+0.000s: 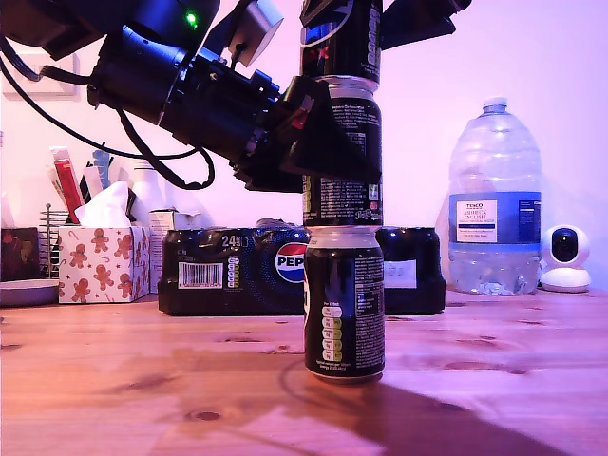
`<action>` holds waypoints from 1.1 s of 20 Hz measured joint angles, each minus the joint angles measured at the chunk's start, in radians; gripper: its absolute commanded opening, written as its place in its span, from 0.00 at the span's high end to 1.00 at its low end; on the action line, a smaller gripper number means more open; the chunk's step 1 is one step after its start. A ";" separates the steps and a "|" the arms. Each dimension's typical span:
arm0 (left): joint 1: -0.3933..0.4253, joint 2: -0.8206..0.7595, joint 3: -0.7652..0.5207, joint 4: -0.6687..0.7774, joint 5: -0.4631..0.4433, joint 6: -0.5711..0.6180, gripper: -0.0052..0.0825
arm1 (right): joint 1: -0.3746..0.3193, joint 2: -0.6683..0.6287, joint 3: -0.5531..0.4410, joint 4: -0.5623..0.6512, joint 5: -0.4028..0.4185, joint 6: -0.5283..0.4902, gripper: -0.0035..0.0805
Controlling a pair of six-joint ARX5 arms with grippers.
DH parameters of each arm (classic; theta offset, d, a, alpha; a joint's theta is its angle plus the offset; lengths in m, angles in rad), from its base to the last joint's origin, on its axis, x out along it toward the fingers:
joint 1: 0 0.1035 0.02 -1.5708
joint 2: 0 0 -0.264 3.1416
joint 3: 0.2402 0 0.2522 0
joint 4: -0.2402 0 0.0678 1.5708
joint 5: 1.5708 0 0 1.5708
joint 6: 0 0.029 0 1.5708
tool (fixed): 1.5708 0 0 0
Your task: Stack up the Pepsi cans on top of each other
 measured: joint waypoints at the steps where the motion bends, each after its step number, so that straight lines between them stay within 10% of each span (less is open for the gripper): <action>1: 0.000 0.000 0.000 0.000 0.000 0.000 0.47 | 0.000 0.000 0.000 0.000 0.000 0.000 0.33; 13: 0.000 0.000 0.000 -0.001 0.000 0.004 0.21 | 0.001 0.000 0.000 0.000 0.000 0.000 0.20; 22: 0.000 0.000 0.000 -0.002 0.000 0.011 0.21 | 0.006 0.000 0.000 0.000 0.001 0.000 0.20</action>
